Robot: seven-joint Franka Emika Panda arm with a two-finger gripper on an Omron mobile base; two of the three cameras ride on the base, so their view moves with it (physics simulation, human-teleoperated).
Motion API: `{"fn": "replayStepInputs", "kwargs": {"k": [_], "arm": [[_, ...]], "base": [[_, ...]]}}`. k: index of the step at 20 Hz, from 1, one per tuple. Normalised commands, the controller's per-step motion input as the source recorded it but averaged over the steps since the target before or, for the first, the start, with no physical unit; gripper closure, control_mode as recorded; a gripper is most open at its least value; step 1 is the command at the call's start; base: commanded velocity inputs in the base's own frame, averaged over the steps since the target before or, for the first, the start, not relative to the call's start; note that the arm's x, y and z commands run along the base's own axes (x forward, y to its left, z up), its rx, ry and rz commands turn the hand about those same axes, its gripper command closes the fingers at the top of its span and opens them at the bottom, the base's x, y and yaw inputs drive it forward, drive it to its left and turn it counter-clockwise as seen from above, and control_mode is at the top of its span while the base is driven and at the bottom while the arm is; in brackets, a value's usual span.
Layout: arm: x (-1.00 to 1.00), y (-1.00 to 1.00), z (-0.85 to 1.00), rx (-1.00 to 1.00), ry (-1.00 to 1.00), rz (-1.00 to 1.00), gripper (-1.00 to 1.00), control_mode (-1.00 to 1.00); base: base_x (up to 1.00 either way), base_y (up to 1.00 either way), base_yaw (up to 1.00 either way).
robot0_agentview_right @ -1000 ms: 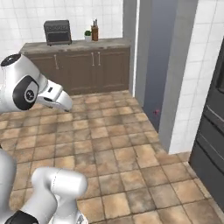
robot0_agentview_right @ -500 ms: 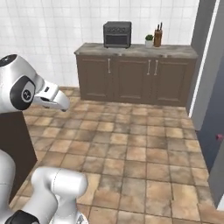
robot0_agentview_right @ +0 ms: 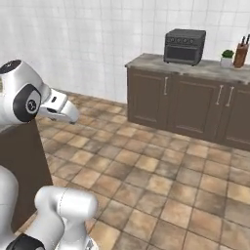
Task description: Pick up the metallic utensils from the counter and place them in the open drawer. Make sure not to pick up any wooden utensils.
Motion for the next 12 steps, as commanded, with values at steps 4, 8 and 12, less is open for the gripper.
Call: {"fn": "replayStepInputs", "kwargs": {"k": [4,8,12], "arm": [[0.0,0.0,0.0,0.0,0.0,0.0,-1.0,1.0],[0.0,0.0,0.0,0.0,0.0,0.0,-1.0,1.0],[0.0,0.0,0.0,0.0,0.0,0.0,-1.0,1.0]], "base": [[0.98,-0.39,0.66],[0.95,-0.55,0.62],[0.96,-0.69,0.57]]}}
